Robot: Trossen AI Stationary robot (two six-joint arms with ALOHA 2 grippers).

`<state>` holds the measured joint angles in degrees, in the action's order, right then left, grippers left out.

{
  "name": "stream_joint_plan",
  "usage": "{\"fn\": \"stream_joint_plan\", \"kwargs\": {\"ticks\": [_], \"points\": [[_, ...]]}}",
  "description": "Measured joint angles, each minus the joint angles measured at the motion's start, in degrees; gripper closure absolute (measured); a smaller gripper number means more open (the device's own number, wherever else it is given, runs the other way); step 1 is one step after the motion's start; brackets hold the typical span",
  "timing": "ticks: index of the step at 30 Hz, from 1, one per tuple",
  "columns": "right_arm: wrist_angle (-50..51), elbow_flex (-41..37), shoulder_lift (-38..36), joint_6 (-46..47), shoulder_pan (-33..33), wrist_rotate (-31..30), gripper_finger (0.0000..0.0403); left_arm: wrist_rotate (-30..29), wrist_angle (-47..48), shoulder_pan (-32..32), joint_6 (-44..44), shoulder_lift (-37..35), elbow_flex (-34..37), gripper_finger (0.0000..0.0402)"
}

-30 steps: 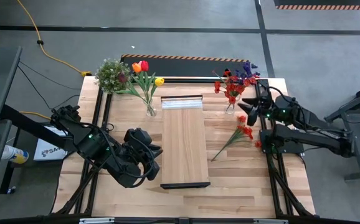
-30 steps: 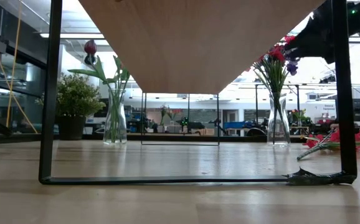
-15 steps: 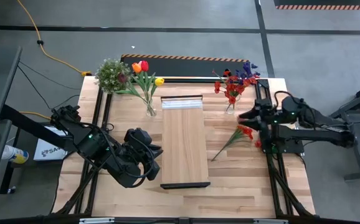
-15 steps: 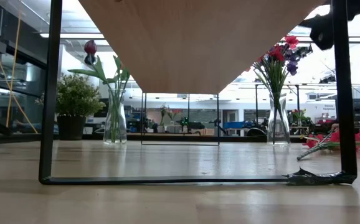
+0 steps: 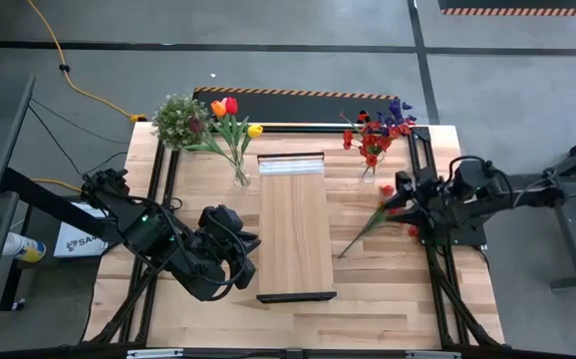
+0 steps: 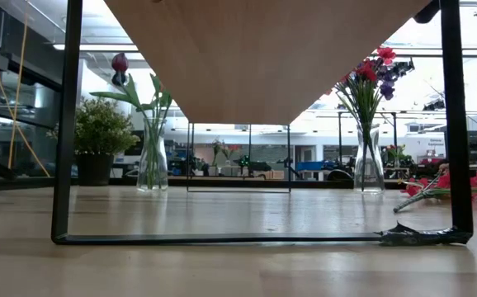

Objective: Pick and place flowers into a vace then onto a shelf
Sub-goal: Put the orange flowers into the right transparent vase

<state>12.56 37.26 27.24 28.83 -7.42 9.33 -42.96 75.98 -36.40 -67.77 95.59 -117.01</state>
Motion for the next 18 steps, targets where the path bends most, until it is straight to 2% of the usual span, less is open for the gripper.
{"fn": "stream_joint_plan", "kwargs": {"ticks": [3, 6, 12, 18], "points": [[-1.1, 0.07, 2.2, 3.85, -2.48, -0.18, 0.0238, -0.02, -0.02, 0.0, -0.06, 0.0, 0.0, 0.03], [1.92, 1.21, 3.3, 8.53, -4.54, 0.98, 0.0238, -0.04, -0.04, 0.02, -0.04, 0.0, 0.0, 0.03], [14.19, 5.53, 3.5, 20.52, -9.56, 1.03, 0.0238, -0.07, -0.02, 0.0, 1.08, 0.0, 0.0, 0.03], [31.27, 9.09, 3.48, 39.33, -15.49, 0.26, 0.0238, -0.22, 0.64, 0.01, 5.95, 0.0, 0.0, 0.03]]}}
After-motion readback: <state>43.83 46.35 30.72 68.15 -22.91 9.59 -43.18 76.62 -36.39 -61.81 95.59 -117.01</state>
